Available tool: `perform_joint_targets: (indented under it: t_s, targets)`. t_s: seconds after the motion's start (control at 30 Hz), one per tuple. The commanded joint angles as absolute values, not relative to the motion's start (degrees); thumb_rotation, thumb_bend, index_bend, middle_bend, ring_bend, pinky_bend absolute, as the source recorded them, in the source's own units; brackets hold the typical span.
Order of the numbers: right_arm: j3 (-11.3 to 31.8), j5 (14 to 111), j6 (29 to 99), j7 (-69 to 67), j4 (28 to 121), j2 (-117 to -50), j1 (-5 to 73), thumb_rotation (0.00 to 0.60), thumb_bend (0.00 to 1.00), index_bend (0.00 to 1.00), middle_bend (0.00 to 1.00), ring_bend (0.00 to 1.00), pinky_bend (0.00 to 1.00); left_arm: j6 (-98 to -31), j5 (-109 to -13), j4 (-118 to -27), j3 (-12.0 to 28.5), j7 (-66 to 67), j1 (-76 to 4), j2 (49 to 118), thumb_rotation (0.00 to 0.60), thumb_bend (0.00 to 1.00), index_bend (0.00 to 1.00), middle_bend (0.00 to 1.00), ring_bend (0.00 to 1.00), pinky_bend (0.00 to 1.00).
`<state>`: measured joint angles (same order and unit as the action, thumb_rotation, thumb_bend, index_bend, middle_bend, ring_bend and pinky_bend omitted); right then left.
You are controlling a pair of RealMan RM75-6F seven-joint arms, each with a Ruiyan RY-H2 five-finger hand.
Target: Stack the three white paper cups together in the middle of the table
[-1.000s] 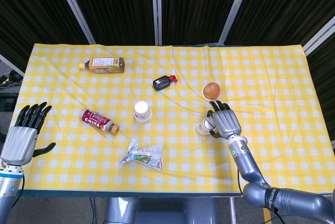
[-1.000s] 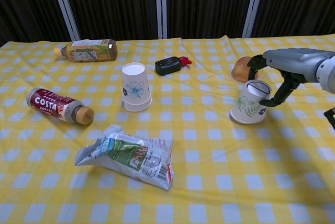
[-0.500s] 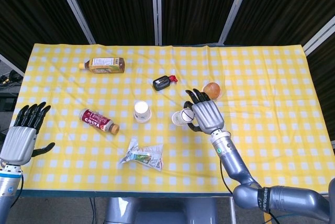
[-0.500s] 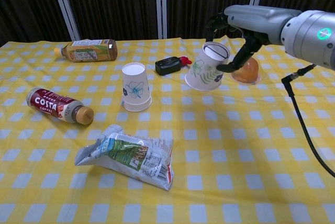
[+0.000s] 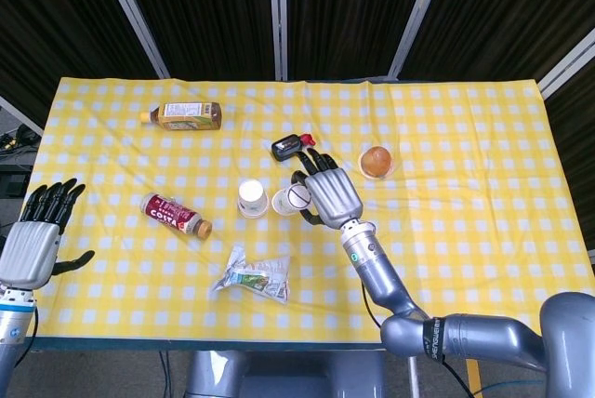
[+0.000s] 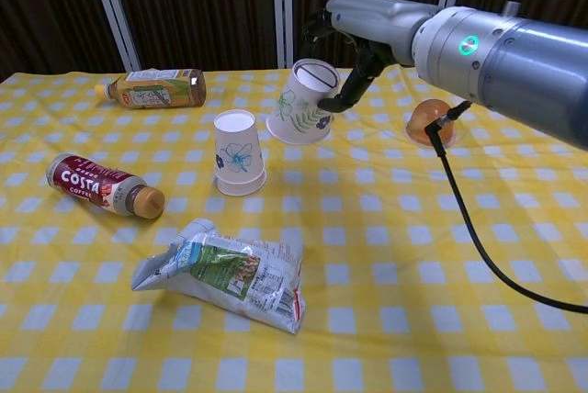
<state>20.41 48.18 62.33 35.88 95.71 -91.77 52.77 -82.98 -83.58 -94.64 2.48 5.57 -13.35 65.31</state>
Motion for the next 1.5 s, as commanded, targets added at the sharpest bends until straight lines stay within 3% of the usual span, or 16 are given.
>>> perform_joint_targets:
  t_s: [0.03,1.0,1.07,1.17,1.23,1.5]
  targets:
    - [21.28,48.81,61.83,34.73,92.95,-93.93,54.54,0.6,0.23,0.44,0.07,0.0,0.15,-82.58,-83.3,-94.42,2.72,5.35,-13.39,65.28,0.6,0.07,0.0,0.0,0.0,0.0]
    - [23.02,53.02,60.2,30.58,75.35,-105.68,62.65,0.6,0.22,0.43,0.08,0.0,0.16,-80.11,-83.02,-94.35,3.54,0.35,-13.01,63.52,0.6,0.07,0.0,0.0,0.0,0.0]
    - [22.92,52.81,59.86,30.75,74.76,-106.19,62.92,0.6,0.19,0.37,0.06,0.0,0.15,-79.62,-82.96,-94.38,3.49,0.16,-13.11,63.46,0.6,0.07,0.0,0.0,0.0,0.0]
    - [22.43,52.47,59.82,31.88,75.43,-105.96,62.84,0.6,0.15,0.17,0.0,0.0,0.11,-79.08,-82.88,-94.48,3.48,-0.56,-13.19,63.33,0.6,0.07,0.0,0.0,0.0,0.0]
    - [22.22,52.86,60.94,32.38,75.74,-105.9,62.51,0.6,0.14,0.1,0.0,0.0,0.1,-79.03,-83.1,-94.38,3.44,-0.31,-13.21,63.37,0.6,0.07,0.0,0.0,0.0,0.0]
    - [21.59,53.57,63.11,32.3,78.93,-103.31,60.04,0.6,0.12,0.08,0.0,0.0,0.09,-79.17,-83.06,-94.46,3.61,0.62,-13.05,63.6,0.6,0.07,0.0,0.0,0.0,0.0]
